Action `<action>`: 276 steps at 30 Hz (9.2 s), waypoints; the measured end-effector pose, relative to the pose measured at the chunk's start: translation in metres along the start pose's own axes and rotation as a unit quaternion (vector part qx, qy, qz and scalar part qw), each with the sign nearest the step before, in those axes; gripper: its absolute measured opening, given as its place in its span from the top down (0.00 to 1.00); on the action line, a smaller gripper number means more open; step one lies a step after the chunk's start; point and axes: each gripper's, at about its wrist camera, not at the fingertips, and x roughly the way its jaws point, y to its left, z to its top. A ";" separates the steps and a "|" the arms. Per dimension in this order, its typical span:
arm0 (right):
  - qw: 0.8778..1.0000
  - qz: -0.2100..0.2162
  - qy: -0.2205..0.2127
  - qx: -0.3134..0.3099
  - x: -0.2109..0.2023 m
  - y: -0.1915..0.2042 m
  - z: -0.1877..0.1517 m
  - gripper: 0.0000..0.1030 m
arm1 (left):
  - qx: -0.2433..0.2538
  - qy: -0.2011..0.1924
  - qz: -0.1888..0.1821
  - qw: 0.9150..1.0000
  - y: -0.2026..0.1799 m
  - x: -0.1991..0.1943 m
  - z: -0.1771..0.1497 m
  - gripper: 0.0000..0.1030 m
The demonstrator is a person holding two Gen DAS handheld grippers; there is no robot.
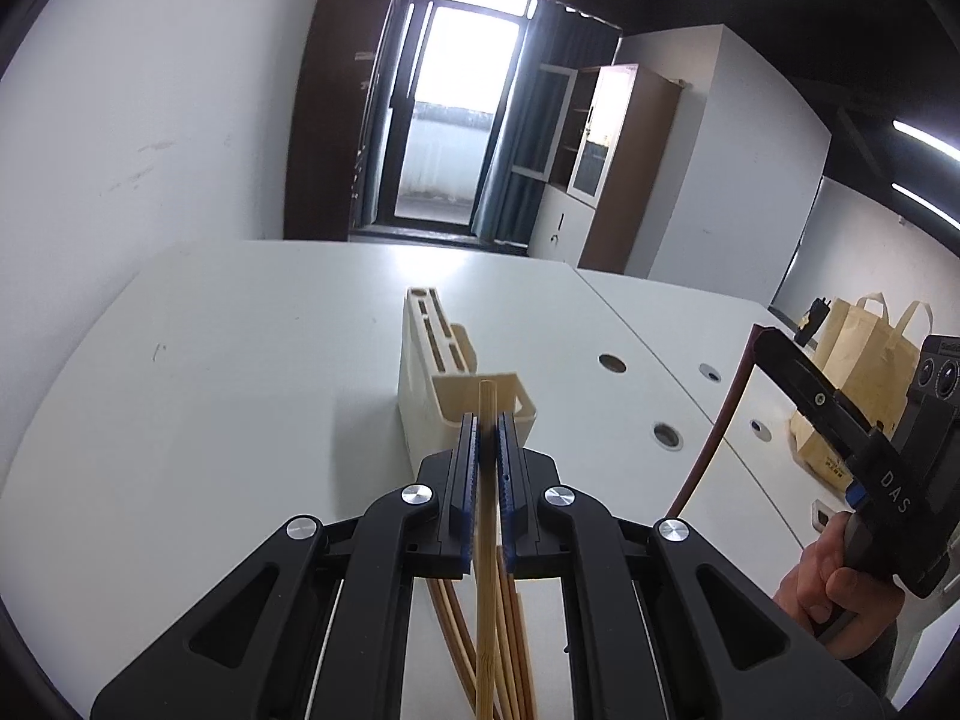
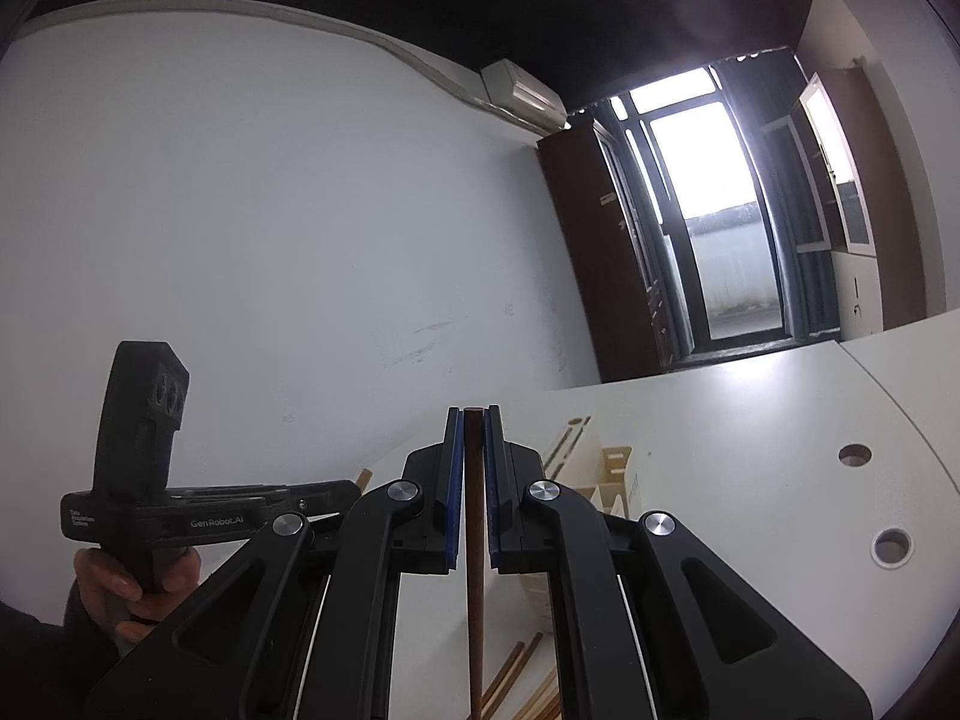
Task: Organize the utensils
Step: 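Lift both held chopsticks upright and carry them above the cream holder, then lower the chopsticks into the holder and open both tools, then grasp a brown chopstick with the left tool while the right tool grasps another, then lift both brown chopsticks upright and carry them above the holder, then lower the chopsticks into the holder slots and open both tools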
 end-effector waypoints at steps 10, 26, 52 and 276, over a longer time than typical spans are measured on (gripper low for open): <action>0.999 -0.013 -0.031 -0.032 0.028 -0.005 0.047 0.93 | 0.021 -0.085 -0.010 0.996 -0.020 0.001 0.076 0.95; 0.997 -0.011 -0.068 -0.046 0.076 -0.037 0.085 0.93 | 0.022 -0.217 -0.037 0.975 -0.022 0.060 0.138 0.95; 0.999 -0.002 0.000 -0.041 0.125 -0.074 0.029 0.93 | 0.021 -0.238 -0.030 0.971 0.002 0.147 0.116 0.95; 0.999 -0.028 -0.016 -0.040 0.080 -0.074 0.029 0.64 | -0.005 -0.258 0.139 0.956 -0.023 0.074 0.116 0.64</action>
